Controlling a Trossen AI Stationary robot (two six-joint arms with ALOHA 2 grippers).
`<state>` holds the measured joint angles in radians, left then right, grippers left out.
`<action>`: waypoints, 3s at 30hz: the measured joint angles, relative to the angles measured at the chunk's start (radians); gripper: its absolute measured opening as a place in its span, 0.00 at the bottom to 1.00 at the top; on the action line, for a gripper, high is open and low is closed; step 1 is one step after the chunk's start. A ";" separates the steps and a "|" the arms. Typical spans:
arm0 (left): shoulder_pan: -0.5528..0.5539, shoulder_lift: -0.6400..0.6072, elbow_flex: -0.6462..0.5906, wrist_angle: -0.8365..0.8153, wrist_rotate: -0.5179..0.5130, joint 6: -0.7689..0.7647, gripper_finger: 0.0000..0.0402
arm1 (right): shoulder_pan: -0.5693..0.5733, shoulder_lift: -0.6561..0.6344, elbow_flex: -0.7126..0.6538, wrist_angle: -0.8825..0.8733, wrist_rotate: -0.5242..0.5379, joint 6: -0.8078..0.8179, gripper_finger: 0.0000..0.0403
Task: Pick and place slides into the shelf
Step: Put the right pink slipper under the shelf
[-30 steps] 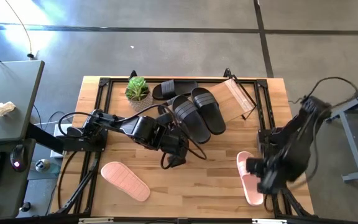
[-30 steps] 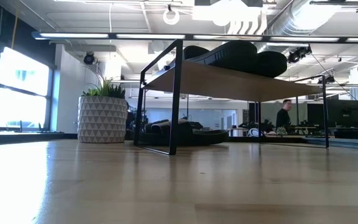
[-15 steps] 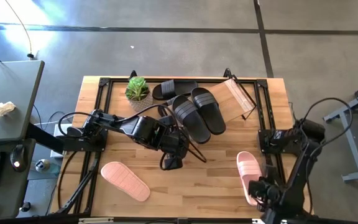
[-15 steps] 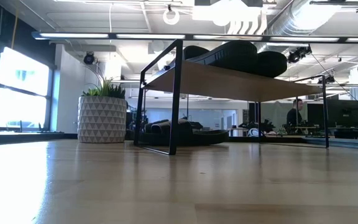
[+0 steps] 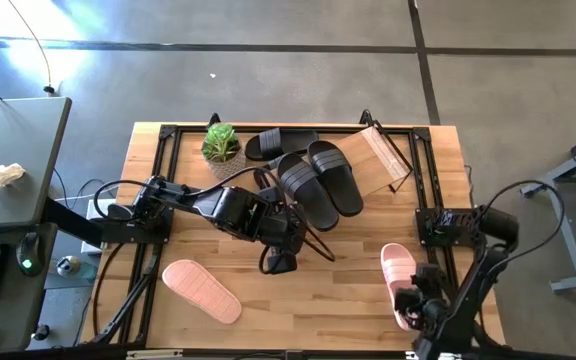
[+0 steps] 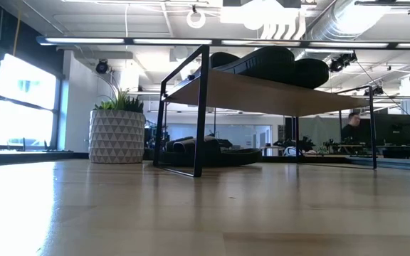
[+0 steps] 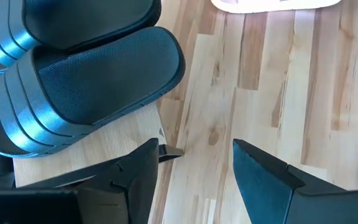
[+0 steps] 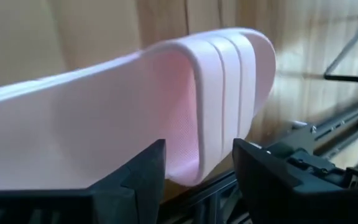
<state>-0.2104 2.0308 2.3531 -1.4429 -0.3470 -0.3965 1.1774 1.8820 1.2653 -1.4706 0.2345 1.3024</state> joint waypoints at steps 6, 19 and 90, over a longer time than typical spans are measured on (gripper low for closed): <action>0.000 0.000 0.000 0.000 0.000 0.000 0.47 | -0.041 0.028 -0.051 0.001 0.002 0.008 0.40; 0.000 0.000 0.000 0.000 -0.004 0.000 0.47 | -0.096 0.029 -0.125 0.007 0.090 0.113 0.05; 0.000 0.000 0.000 -0.047 -0.030 0.024 0.47 | -0.759 -0.300 -0.538 0.353 0.547 -0.552 0.00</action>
<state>-0.2100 2.0308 2.3531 -1.4902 -0.3771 -0.3727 0.4179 1.5822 0.7277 -1.1178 0.7818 0.7508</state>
